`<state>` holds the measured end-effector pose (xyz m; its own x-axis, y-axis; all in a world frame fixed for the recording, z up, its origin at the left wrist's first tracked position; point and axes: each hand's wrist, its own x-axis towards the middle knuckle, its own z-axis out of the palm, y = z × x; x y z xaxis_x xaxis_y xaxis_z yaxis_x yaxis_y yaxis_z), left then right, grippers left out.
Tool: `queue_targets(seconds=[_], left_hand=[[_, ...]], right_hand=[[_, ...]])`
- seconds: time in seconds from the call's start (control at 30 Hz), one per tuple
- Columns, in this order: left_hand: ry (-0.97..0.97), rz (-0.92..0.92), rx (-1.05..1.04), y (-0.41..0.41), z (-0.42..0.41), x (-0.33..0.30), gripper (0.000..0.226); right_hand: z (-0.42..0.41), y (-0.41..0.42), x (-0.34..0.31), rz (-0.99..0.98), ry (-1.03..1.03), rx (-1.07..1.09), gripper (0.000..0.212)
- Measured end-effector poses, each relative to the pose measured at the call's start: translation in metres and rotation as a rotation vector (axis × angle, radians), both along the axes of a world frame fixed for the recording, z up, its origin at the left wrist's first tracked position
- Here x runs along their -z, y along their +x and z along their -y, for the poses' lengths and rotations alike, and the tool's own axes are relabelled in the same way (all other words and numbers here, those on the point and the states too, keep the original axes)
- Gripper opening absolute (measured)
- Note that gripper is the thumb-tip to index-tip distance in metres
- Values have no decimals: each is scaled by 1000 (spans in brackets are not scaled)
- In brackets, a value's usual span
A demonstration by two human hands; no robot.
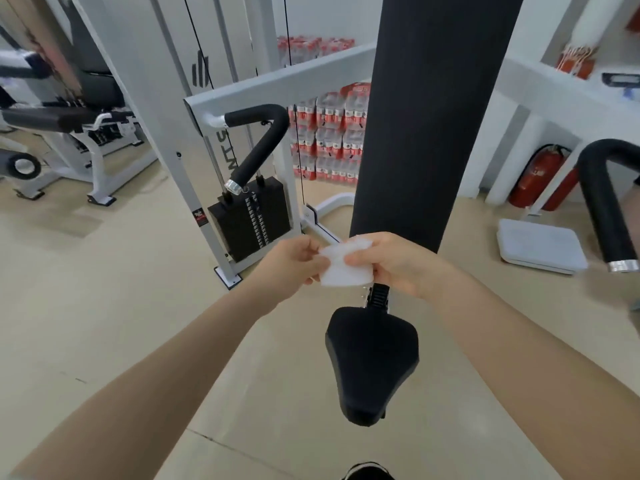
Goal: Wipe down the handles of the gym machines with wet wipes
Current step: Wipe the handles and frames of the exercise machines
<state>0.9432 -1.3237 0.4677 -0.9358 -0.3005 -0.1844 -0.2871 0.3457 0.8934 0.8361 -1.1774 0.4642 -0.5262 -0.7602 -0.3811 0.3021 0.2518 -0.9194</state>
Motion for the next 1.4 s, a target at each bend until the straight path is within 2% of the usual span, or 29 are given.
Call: queue_targets(seconds=[0.07,0.2,0.33,0.43,0.53,0.63,0.73,0.77,0.87,0.9,0.97,1.03,1.07,1.13,1.17,1.2,1.23,1.27,1.3,1.4], left_hand=[[-26,-6,-8,0,27,-1,13],[-3,-55,-2,-18,73,-9,4],[-29,-79,23,-48,110,-19,9],[20,-143,-26,-75,142,-33,10],[52,-226,-89,-109,182,-51,10],[-107,-285,-104,-141,226,-61,9],[-291,-272,-92,-168,267,-57,6],[-359,-263,-77,-174,280,-53,6],[-501,-229,1,-192,317,-45,10],[-547,-218,26,-197,328,-43,12],[-644,-233,80,-207,356,-41,16],[-723,-240,171,-217,382,-42,22],[-778,-211,227,-222,395,-43,26],[-898,-117,322,-233,416,-43,31],[-941,-99,355,-237,425,-42,30],[-965,-108,388,-241,432,-39,28],[-992,-150,426,-243,437,-36,27],[-1033,-207,467,-245,441,-34,27],[-1078,-245,508,-246,443,-31,29],[-1240,-300,561,-254,446,-26,33]], right_hand=[[19,4,1,3,37,15,30],[42,-12,1,-43,62,148,17],[70,-39,-5,61,-143,282,23],[105,-66,-20,66,-260,382,29],[147,-103,-46,20,-292,537,26],[197,-132,-64,-269,-105,705,24],[248,-147,-75,-653,21,666,17],[261,-147,-77,-847,88,603,14],[299,-155,-71,-1618,429,322,7],[311,-158,-69,-1736,504,234,4],[341,-168,-69,-1714,562,200,3],[364,-179,-77,-1577,538,359,6],[372,-184,-80,-1601,506,455,9],[389,-191,-80,-1892,506,530,20],[398,-190,-78,-2050,531,458,24],[407,-191,-71,-2123,557,223,24],[412,-186,-66,-2062,624,-54,19],[415,-180,-63,-1889,723,-249,12],[414,-175,-60,-1687,812,-336,10],[410,-167,-55,-1471,820,-201,43]])
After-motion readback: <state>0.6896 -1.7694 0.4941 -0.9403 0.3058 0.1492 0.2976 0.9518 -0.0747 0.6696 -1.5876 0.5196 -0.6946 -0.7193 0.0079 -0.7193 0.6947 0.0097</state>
